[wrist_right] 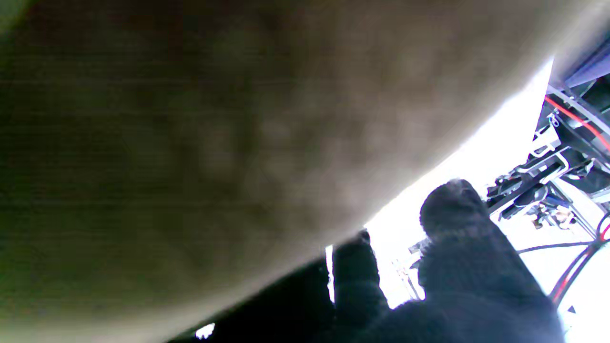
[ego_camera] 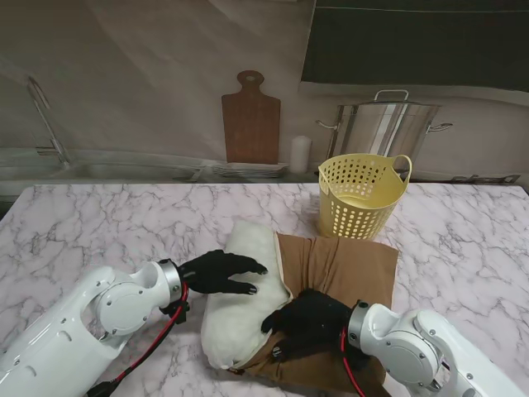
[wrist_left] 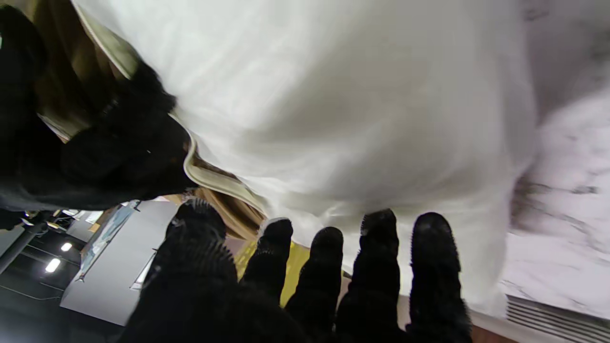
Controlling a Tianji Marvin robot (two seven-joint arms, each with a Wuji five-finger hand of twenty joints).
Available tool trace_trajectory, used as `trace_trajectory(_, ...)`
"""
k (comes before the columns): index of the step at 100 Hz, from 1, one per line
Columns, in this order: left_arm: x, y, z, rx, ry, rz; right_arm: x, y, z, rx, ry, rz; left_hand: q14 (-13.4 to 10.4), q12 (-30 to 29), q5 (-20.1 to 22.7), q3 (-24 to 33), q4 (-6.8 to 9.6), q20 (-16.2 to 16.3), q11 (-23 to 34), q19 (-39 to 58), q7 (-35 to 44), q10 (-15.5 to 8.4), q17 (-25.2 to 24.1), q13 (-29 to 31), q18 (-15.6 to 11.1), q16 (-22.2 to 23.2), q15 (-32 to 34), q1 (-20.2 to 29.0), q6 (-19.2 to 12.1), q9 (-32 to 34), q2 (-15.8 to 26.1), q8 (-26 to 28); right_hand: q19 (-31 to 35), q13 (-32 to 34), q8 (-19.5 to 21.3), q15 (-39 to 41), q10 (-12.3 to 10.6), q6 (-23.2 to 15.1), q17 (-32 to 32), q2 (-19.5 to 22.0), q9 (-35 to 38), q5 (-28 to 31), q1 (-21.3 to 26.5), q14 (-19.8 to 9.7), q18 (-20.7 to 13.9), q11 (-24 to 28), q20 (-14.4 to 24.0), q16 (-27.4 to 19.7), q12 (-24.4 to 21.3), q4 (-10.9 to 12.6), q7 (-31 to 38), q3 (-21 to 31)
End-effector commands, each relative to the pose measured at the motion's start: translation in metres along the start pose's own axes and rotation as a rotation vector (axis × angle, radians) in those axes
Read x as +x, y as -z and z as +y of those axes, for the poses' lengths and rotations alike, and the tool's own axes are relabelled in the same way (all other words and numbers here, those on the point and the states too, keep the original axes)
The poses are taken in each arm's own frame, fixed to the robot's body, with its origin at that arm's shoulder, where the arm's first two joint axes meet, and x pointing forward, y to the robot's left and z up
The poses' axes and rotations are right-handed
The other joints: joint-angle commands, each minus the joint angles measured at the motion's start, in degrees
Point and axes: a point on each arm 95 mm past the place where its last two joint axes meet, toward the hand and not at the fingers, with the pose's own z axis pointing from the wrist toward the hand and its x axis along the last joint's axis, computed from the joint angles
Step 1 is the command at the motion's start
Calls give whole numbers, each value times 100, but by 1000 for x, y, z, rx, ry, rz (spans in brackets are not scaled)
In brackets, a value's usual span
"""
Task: Remove the pillowcase from the pillow and put it in the laundry basket
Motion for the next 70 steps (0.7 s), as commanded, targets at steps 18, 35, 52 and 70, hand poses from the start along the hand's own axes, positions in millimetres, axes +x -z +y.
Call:
trace_trajectory(18, -16, -20, 24, -195, 36, -25, -10, 3, -18, 14, -59, -29, 69, -115, -689, 43, 42, -139, -184, -2671, -328, 77, -96, -209, 13, -65, -103, -110, 139, -587, -212, -120, 669, -71, -229, -253, 405, 137, 663, 279, -445, -301, -149, 964, 641, -202, 200, -213, -215, 161, -349, -151)
trace_trajectory(35, -32, -25, 35, -331, -32, -73, -4, 17, -13, -86, -88, -8, 21, -219, -947, 71, 73, -226, -287, -2867, -475, 62, -157, -413, -55, -107, -159, -234, 123, -1117, -601, -222, 946, 45, 78, -170, 400, -256, 839, 252, -313, 82, -94, 974, 582, -130, 359, -194, -231, 175, 199, -132)
trace_trajectory(52, -41, -23, 46, -391, -64, -69, 4, 33, -2, -214, -150, 35, -32, -362, -1108, 71, 82, -281, -372, -3030, -573, -32, -185, -527, -76, -169, -217, -465, 9, -1476, -923, -340, 1146, 227, 307, -30, 377, -526, 966, 178, -58, 687, -52, 998, 594, -60, 460, -131, -215, 184, 673, -103)
trace_trajectory(70, -44, -20, 51, -407, -113, -59, 7, 41, 15, -300, -211, 67, -100, -607, -1151, 124, 98, -319, -460, -3192, -600, -100, -216, -696, -133, -277, -318, -665, -132, -1971, -1192, -441, 1091, 219, 183, -103, 395, -1000, 906, -102, -32, 1074, 35, 1002, 636, -156, 369, -169, -248, 49, 1489, 49)
